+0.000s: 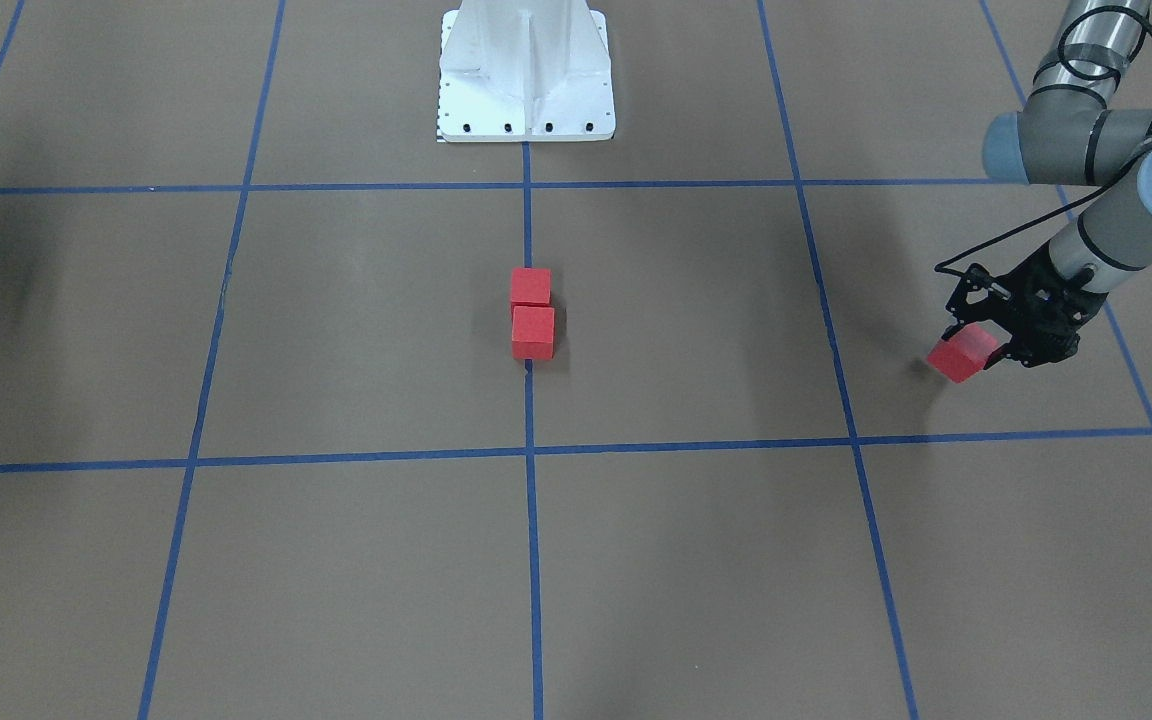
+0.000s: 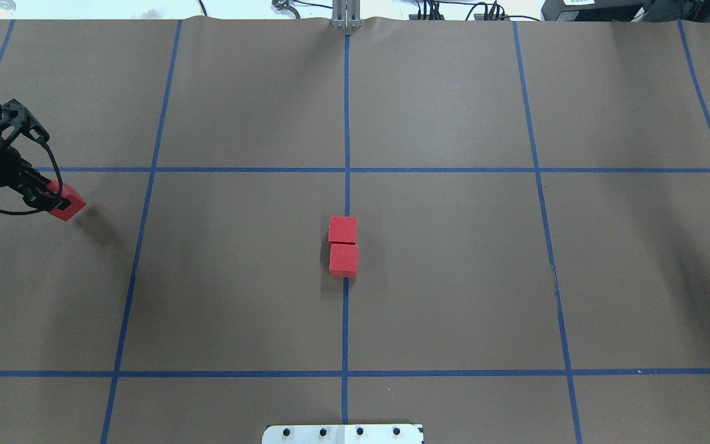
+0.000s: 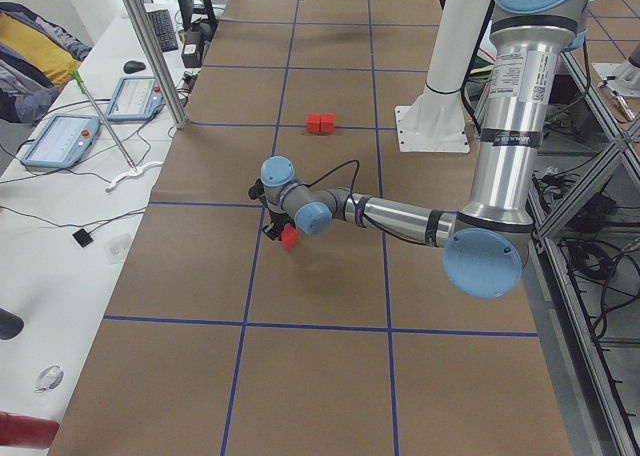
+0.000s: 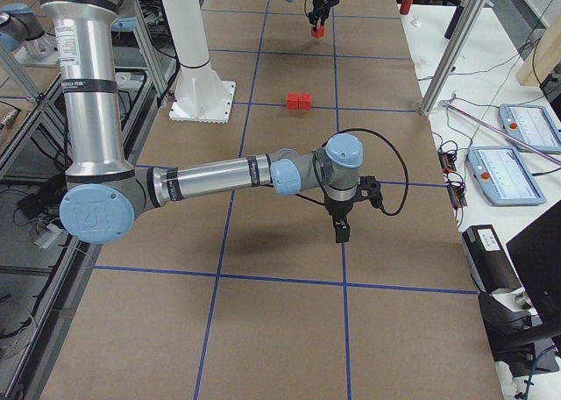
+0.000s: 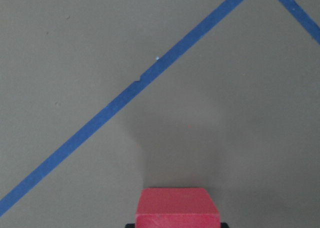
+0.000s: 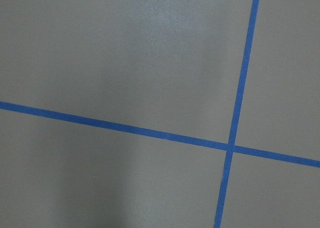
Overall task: Form red blocks into L shape at center
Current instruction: 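Lift and carry the cube with the left gripper toward the center pair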
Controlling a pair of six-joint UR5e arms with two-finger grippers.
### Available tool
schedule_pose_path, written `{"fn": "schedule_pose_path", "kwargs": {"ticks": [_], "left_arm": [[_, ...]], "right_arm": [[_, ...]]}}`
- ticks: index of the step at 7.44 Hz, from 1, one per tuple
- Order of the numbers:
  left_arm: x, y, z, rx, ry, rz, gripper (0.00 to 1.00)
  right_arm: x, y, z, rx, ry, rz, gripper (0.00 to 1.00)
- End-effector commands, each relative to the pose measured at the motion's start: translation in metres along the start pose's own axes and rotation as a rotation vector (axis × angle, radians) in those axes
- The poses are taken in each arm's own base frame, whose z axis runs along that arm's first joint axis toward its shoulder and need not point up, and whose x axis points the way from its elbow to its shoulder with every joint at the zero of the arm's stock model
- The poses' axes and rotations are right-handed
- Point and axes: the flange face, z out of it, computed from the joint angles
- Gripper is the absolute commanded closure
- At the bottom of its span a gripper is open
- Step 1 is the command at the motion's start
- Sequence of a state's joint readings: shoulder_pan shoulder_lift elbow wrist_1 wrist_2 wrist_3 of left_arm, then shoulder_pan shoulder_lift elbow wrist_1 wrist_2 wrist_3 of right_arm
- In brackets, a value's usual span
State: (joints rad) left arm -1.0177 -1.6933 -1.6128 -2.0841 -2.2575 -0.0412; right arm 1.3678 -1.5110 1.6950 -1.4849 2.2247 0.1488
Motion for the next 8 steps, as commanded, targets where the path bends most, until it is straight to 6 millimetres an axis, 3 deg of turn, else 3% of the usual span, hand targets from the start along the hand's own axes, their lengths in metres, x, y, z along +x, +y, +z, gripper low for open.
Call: {"fn": "schedule_pose_path", "kwargs": {"ticks": [1, 5, 6, 8], "left_arm": [[0.017, -0.035, -0.022, 0.065, -0.013, 0.057, 1.00], [0.052, -0.092, -0.046, 0.140, 0.116, 0.150, 1.00], [0.056, -0.098, -0.047, 0.148, 0.109, 0.168, 1.00], [0.064, -0.102, -0.055, 0.175, 0.084, 0.437, 1.00]], "right_arm": [[0.000, 0.000, 0.000, -0.001, 0.000, -0.001, 0.01], [0.000, -0.001, 0.001, 0.000, 0.002, -0.001, 0.01], [-0.001, -0.002, 0.000, 0.001, 0.000, 0.000, 0.01], [0.000, -0.001, 0.001, -0.002, 0.000, 0.002, 0.01]]}}
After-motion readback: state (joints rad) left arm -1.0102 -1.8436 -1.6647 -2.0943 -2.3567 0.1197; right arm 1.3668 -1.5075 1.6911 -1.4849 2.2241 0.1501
